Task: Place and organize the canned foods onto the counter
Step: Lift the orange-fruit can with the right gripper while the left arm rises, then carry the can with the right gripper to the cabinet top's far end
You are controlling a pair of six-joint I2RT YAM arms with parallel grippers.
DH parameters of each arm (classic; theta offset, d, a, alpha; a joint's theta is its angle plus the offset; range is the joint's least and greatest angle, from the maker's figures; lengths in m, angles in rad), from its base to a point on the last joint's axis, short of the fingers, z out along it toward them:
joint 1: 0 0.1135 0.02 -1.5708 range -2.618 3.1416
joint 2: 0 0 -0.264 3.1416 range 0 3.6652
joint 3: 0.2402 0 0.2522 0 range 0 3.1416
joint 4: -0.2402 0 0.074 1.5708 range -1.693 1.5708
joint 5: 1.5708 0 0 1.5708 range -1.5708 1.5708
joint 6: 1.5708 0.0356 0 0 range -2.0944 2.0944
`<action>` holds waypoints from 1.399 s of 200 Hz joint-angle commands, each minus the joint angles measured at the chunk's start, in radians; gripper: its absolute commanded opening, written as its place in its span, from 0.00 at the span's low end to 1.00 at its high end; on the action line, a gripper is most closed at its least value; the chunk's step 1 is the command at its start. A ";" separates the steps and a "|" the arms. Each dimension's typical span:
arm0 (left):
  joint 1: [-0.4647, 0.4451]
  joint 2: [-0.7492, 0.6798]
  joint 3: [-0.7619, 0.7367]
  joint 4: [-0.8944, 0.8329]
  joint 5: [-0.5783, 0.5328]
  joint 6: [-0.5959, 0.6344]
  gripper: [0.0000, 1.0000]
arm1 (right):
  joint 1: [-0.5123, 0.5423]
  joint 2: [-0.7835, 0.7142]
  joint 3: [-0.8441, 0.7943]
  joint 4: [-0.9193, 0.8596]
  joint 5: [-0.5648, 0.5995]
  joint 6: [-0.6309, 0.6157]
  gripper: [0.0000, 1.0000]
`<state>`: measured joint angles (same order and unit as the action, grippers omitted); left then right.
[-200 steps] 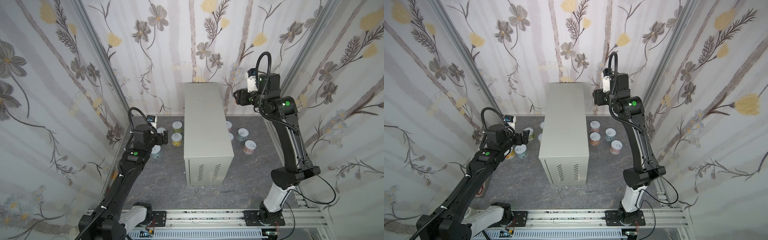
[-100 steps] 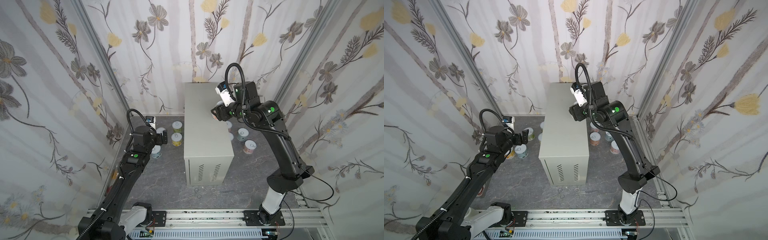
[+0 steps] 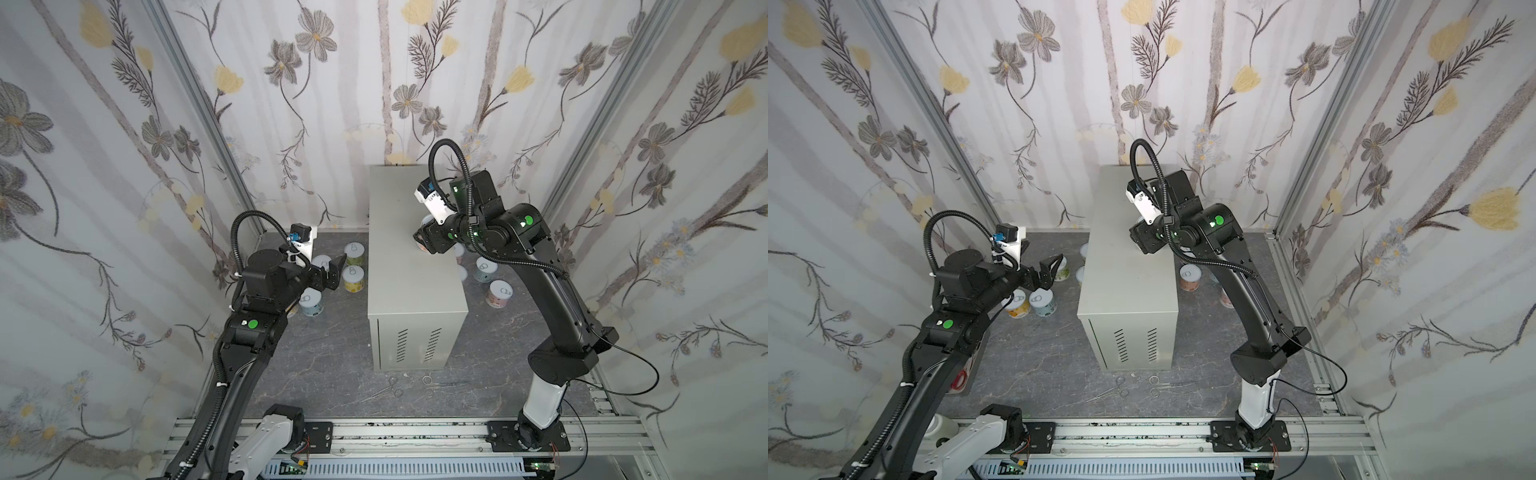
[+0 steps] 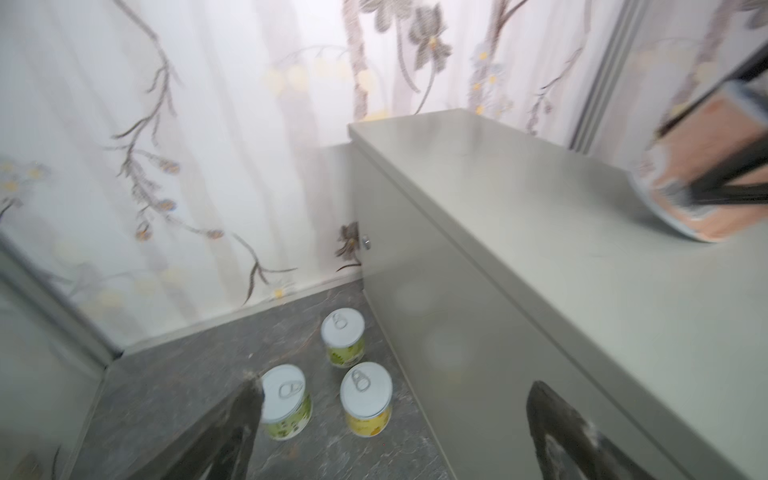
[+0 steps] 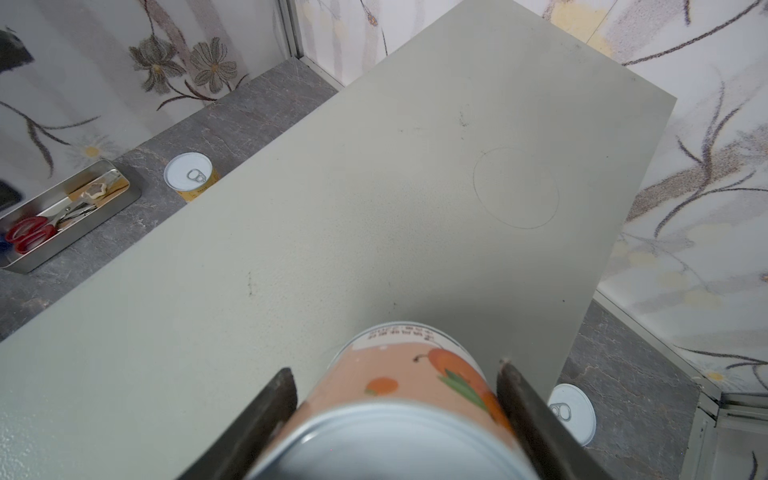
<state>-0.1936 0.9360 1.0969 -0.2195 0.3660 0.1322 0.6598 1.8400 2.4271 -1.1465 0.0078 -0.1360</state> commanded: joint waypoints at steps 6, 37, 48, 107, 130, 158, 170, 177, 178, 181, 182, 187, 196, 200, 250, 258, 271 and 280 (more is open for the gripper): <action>-0.004 -0.001 0.090 -0.049 0.211 0.037 1.00 | 0.000 0.012 0.005 -0.001 -0.022 -0.030 0.52; -0.009 0.005 0.133 -0.055 0.223 0.043 1.00 | 0.001 0.022 0.005 0.010 -0.019 -0.033 0.61; -0.010 0.004 0.134 -0.050 0.225 0.046 1.00 | 0.000 0.025 0.005 0.014 -0.026 -0.035 0.63; -0.018 0.014 0.130 -0.031 0.224 0.041 1.00 | -0.010 0.030 0.005 0.043 -0.052 -0.027 0.66; -0.018 0.009 0.114 -0.019 0.207 0.039 1.00 | -0.022 0.037 0.004 0.048 -0.073 -0.021 0.67; -0.020 0.010 0.094 -0.006 0.203 0.031 1.00 | -0.035 0.042 0.005 0.051 -0.099 -0.022 0.68; -0.021 0.011 0.089 -0.001 0.203 0.029 1.00 | -0.040 0.046 0.005 0.049 -0.107 -0.024 0.68; -0.021 0.011 0.088 0.001 0.203 0.030 1.00 | -0.043 0.048 0.005 0.048 -0.110 -0.023 0.69; -0.021 0.011 0.087 0.001 0.203 0.029 1.00 | -0.043 0.048 0.005 0.048 -0.110 -0.023 0.69; -0.022 0.012 0.087 0.003 0.203 0.031 1.00 | -0.044 0.049 0.005 0.048 -0.111 -0.023 0.69; -0.021 0.012 0.087 0.003 0.202 0.031 1.00 | -0.044 0.050 0.006 0.047 -0.113 -0.023 0.69; -0.022 0.012 0.087 0.005 0.203 0.031 1.00 | -0.044 0.051 0.005 0.047 -0.114 -0.023 0.69; -0.022 0.016 0.090 0.004 0.202 0.033 1.00 | -0.047 0.054 0.005 0.048 -0.117 -0.023 0.70; -0.023 0.016 0.092 0.003 0.202 0.035 1.00 | -0.046 0.054 0.005 0.049 -0.118 -0.023 0.70; -0.023 0.017 0.082 -0.006 0.143 0.046 1.00 | -0.055 0.066 0.004 0.080 -0.137 -0.011 0.70; -0.023 0.017 0.078 -0.006 0.135 0.048 1.00 | -0.055 0.068 0.005 0.085 -0.135 -0.010 0.70; -0.023 0.018 0.077 -0.007 0.131 0.053 1.00 | -0.058 0.071 0.005 0.093 -0.140 -0.008 0.71; -0.023 0.021 0.080 -0.007 0.130 0.053 1.00 | -0.063 0.075 0.005 0.097 -0.141 -0.008 0.71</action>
<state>-0.2161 0.9558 1.1767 -0.2485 0.5209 0.1658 0.6033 1.9015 2.4310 -1.0237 -0.1246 -0.1467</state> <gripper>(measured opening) 0.998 0.707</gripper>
